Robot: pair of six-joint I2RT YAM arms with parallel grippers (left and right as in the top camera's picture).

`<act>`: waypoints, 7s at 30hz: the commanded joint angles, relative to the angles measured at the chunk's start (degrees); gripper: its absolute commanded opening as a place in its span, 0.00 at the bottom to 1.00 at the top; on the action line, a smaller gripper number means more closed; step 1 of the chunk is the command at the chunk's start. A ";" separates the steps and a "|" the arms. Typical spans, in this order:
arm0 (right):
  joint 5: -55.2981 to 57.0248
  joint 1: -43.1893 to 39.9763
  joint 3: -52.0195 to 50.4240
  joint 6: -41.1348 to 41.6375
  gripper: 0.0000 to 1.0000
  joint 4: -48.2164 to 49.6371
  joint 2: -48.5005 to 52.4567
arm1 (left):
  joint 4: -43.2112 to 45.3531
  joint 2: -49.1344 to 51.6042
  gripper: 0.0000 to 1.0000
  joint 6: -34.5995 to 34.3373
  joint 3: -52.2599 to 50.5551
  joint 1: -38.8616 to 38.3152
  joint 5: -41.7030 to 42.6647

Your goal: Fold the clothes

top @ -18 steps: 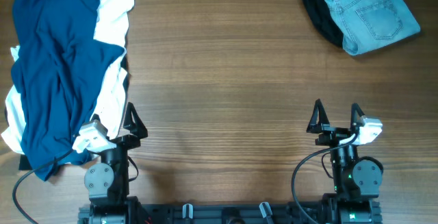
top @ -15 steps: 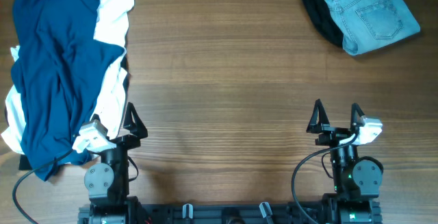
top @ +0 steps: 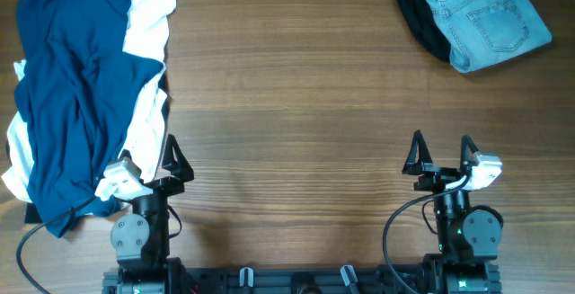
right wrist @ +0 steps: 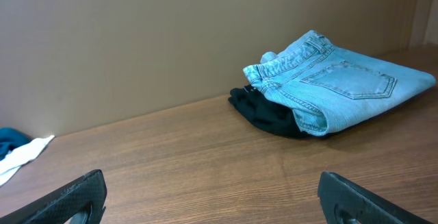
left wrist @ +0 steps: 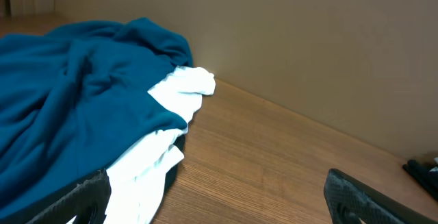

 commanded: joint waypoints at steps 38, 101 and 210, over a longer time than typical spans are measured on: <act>-0.70 0.31 -0.07 -0.74 1.00 0.13 -0.31 | 0.11 -0.46 1.00 1.14 -0.26 -0.09 -0.94; -21.68 0.31 83.19 -15.56 1.00 -24.98 89.66 | -32.96 88.06 1.00 8.63 68.46 3.21 3.69; -28.15 -12.02 83.21 -5.29 0.45 -20.02 88.65 | -3.34 99.08 0.04 -6.43 76.91 -39.39 22.69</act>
